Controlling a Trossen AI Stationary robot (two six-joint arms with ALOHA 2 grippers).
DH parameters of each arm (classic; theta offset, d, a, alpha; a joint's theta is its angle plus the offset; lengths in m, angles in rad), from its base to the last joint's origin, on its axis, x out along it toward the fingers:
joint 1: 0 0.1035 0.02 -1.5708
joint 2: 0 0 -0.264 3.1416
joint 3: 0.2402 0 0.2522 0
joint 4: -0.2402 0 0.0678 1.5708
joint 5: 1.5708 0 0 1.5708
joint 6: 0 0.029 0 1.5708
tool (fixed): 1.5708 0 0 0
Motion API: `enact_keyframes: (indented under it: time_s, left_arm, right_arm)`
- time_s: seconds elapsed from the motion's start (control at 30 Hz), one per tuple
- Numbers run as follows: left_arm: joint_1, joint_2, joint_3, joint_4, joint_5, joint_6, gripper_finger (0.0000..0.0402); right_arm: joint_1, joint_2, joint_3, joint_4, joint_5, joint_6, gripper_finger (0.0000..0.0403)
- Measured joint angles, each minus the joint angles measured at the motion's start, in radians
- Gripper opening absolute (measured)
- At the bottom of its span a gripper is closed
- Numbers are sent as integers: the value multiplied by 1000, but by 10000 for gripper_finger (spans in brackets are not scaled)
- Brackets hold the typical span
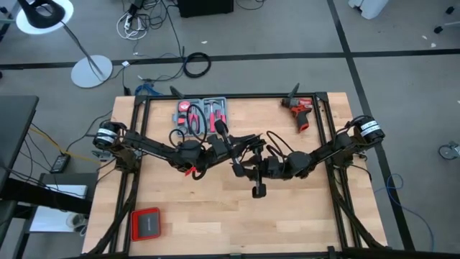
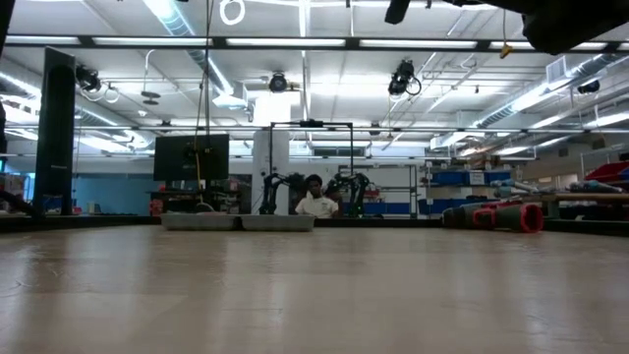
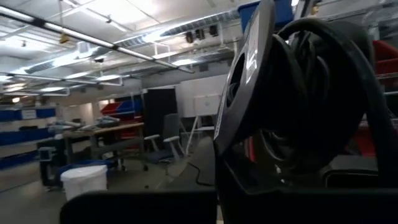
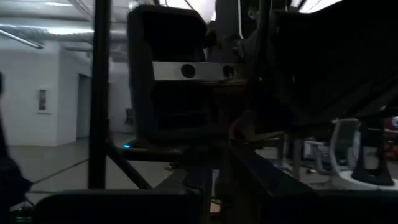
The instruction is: Coil cords
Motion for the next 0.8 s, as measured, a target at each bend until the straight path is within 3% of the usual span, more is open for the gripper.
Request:
enact_keyframes:
  time_s: [0.4, 0.53, 0.6, 0.73, 0.8]
  left_arm:
    - [-16, 0, 0, -9, 131, -30, 0]
    - [-26, -4, -2, -72, 165, -30, 0]
    - [-29, -5, -2, -88, 178, -30, 0]
    - [-41, -5, -2, -92, 189, -30, 0]
    - [-41, -5, -2, -91, 209, -31, 0]
  right_arm:
    - [13, -1, 0, 8, -4, -39, 50]
    - [55, -1, 0, -34, 51, -26, 50]
    - [89, -5, 0, -41, 119, -57, 50]
    - [163, -44, -1, -46, 353, -166, 54]
    - [193, -55, -1, -52, 403, -206, 60]
